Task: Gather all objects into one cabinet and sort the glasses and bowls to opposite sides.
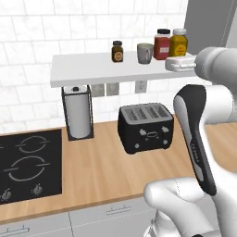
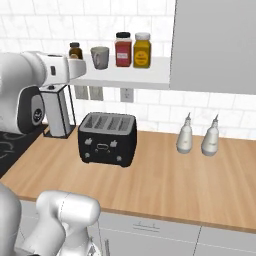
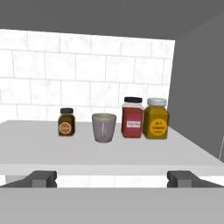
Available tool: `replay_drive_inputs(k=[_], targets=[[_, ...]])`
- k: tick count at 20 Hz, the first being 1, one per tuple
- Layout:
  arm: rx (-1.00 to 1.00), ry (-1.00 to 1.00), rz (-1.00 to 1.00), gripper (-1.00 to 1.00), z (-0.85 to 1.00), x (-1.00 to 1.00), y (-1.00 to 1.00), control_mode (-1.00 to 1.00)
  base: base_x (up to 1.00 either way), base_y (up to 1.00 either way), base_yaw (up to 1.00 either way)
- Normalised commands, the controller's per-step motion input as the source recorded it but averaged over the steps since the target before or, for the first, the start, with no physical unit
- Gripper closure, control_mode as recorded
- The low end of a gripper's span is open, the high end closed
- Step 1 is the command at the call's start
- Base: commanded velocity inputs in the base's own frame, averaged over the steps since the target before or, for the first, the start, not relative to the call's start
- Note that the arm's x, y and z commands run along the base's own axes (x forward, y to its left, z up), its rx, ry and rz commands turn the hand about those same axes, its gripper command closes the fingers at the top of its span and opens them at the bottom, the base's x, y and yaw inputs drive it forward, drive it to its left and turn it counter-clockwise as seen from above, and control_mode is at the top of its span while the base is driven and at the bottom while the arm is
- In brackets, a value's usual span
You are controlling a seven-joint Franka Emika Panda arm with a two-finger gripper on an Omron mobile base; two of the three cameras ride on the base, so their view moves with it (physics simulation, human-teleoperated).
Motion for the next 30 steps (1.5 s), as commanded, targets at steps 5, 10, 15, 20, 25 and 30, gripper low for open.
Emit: replay_drive_inputs(k=[5,10,15,20,25,30], targets=[[0.00,-0.01,0.00,-1.00,0.00,0.21,0.01,-1.00,0.00,0.00,0.00],[0.00,0.00,0.00,-1.00,0.00,0.43,0.03,-1.00,0.00,0.00,0.00],[0.00,0.00,0.00,-1.00,0.00,0.59,0.02,-1.00,0.00,0.00,0.00],[0.00,0.00,0.00,-1.00,-0.02,0.50,0.08,-1.00,0.00,0.00,0.00],[-0.01,0.00,0.00,-1.00,-0.08,0.44,0.10,-1.00,0.00,0.00,0.00],[0.00,0.00,0.00,-1.00,-0.14,0.43,0.02,-1.00,0.00,0.00,0.00]])
